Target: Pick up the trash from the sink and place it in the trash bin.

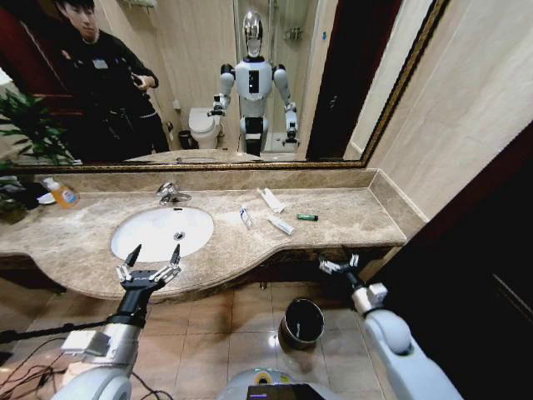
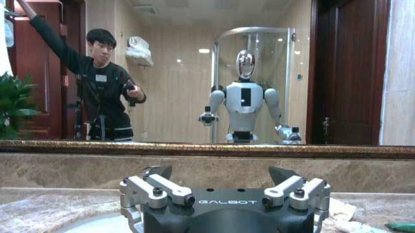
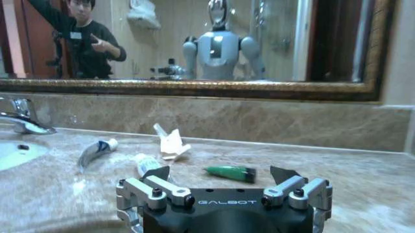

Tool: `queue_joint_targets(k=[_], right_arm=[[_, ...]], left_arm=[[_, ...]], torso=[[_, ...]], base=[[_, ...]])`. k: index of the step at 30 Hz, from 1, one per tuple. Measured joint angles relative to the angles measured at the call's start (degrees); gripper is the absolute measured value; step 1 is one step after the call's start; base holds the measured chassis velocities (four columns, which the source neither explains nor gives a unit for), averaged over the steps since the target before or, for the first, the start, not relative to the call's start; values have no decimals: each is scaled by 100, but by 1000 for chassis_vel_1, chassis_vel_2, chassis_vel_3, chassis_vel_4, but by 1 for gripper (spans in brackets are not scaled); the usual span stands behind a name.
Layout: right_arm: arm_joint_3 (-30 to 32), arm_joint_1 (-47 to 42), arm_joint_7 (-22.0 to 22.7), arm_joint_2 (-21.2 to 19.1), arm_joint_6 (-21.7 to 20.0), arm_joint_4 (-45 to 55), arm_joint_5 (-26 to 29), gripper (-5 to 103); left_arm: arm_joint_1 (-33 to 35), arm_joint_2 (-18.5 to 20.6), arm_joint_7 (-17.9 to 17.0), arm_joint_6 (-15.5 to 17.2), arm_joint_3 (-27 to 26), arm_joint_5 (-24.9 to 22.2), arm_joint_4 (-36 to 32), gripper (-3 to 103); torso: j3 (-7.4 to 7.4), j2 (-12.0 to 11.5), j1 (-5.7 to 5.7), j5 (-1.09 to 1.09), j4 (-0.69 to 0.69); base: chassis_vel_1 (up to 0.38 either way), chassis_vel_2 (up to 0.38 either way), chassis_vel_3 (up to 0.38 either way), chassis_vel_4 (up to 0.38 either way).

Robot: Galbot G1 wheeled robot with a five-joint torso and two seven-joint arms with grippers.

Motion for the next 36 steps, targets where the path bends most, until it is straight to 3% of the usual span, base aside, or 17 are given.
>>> queue_joint_targets(k=[2,6,23,36], right_arm=[[-122,396,-211,-44,-439,-36,73,100],[-355,974,-646,-99,-794,-289,13,100],[-1734,2611,-739,8,-1132,-1698,-205,100],[-1912,2726,-703,37,-1287,-1898,-294,101]], left_arm=[[0,0,0,0,0,0,0,100],[0,0,0,0,1,0,0,100],[0,0,0,0,0,0,0,100],[0,0,0,0,0,0,0,100]], torso=[[0,0,0,-1,0],[0,0,0,-2,-1],[0,-1,0,-2,0],[0,-1,0,-2,0]], base=[[0,0,0,0],[0,0,0,0],[0,0,0,0],[0,0,0,0]])
